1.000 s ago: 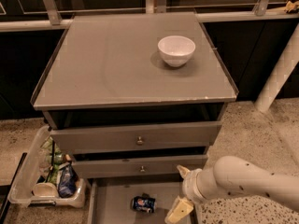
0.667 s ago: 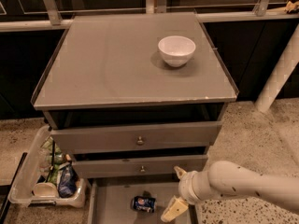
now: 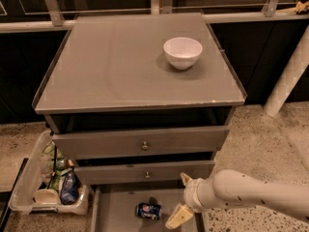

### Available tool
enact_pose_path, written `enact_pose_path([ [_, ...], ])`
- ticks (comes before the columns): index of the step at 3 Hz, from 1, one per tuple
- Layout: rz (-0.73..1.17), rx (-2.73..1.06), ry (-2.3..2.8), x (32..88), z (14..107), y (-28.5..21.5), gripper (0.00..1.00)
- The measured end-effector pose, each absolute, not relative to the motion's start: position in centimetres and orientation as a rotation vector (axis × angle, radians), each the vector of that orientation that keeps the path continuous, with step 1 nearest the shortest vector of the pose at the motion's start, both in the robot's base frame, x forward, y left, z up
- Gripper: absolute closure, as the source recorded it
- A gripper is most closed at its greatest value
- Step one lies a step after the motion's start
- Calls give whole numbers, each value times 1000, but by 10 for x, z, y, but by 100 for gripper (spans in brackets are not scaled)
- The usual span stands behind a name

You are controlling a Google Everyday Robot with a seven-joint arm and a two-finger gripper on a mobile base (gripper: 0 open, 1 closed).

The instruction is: Pick pepsi can from bottom drawer and place on counter

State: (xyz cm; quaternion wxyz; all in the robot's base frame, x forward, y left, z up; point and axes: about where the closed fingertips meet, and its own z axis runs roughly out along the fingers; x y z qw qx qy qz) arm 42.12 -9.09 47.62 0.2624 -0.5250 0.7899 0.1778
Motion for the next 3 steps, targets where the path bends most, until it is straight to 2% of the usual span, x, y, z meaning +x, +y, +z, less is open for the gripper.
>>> enact_pose_path([
  [2, 342, -1445, 2021, 462, 385, -117, 0],
  [3, 359, -1469, 1922, 483, 344, -120, 0],
])
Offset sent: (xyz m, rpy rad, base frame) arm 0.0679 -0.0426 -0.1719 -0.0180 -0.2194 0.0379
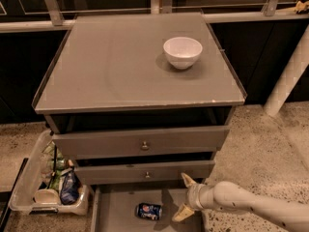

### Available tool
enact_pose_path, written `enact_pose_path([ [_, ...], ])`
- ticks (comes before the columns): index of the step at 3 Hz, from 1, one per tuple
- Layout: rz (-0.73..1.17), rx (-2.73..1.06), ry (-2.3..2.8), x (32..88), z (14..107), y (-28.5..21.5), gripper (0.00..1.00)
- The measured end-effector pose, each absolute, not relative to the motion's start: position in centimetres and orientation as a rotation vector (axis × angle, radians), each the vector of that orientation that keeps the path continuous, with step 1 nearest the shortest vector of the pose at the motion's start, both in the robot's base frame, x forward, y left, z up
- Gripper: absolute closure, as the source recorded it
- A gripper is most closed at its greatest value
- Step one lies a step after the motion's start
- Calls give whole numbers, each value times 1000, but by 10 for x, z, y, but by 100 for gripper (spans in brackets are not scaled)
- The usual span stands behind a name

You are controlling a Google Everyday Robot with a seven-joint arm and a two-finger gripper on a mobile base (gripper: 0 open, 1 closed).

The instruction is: Pick pepsi can from bottom drawer and place on counter

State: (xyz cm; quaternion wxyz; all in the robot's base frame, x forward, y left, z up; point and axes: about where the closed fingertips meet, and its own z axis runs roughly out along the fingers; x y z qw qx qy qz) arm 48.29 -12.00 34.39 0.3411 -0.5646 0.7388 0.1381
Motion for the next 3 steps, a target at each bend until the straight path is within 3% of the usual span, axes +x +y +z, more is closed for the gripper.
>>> enact_pose_path([
  [2, 568, -1514, 1830, 480, 306, -107, 0],
  [3, 551, -1526, 1819, 479, 308, -100, 0],
])
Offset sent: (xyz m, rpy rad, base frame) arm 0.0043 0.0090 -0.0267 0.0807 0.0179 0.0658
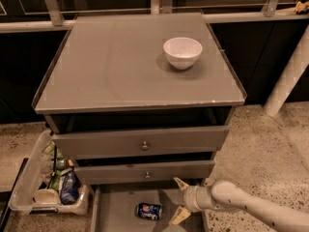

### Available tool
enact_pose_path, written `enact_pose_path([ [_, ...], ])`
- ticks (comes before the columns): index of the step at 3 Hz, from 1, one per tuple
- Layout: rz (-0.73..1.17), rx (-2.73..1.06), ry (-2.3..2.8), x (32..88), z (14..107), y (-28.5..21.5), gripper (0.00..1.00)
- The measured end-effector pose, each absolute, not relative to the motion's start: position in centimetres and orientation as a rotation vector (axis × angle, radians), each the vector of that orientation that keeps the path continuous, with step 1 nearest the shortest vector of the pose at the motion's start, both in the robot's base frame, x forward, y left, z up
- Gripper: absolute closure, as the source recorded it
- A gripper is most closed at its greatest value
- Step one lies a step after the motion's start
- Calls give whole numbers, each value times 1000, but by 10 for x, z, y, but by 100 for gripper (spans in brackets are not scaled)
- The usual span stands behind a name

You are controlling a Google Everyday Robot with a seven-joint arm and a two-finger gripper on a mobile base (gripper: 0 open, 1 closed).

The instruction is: Pick pepsi can from bottom drawer and place on counter

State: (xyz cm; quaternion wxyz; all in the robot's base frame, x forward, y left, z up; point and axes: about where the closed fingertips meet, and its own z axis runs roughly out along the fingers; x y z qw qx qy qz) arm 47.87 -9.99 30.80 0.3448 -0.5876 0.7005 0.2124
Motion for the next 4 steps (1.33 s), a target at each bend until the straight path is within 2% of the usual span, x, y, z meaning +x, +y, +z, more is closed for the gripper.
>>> enact_pose_path([
  [3, 683, -1595, 1811, 459, 228, -40, 0],
  [4, 665, -1609, 1832, 458, 204, -29, 0],
])
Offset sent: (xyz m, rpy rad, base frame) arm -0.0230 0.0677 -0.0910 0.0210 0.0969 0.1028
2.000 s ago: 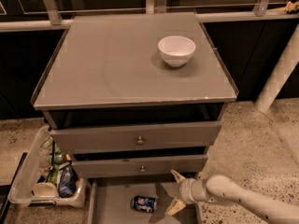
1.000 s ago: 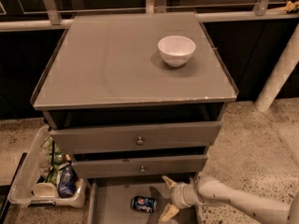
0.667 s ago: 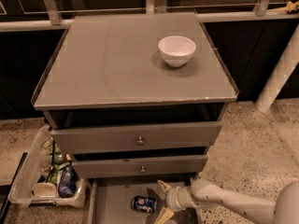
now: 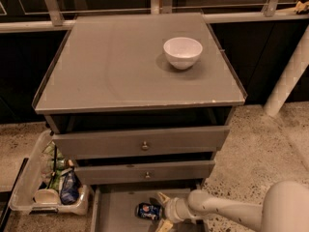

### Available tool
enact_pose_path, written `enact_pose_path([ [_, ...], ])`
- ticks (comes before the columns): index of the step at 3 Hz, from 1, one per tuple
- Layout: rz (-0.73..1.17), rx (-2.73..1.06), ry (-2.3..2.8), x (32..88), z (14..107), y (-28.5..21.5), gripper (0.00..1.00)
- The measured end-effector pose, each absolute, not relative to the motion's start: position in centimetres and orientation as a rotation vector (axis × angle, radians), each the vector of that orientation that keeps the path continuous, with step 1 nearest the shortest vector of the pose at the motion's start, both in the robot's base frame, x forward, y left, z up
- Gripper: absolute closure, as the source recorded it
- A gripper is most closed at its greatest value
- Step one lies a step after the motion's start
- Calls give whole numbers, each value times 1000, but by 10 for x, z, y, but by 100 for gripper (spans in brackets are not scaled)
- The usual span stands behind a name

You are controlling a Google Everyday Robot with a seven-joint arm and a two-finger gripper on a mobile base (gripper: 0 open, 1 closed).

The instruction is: Pick pepsi can from bottom drawer and place on counter

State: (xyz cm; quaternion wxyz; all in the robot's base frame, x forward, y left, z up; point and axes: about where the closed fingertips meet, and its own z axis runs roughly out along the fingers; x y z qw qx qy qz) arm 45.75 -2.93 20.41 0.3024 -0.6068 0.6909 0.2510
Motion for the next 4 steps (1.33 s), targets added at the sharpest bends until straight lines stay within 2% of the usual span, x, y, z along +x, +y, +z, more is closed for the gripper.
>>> enact_pose_path([
  [3, 427, -1530, 1989, 481, 131, -30, 0],
  [4, 407, -1485, 1988, 494, 121, -27, 0],
])
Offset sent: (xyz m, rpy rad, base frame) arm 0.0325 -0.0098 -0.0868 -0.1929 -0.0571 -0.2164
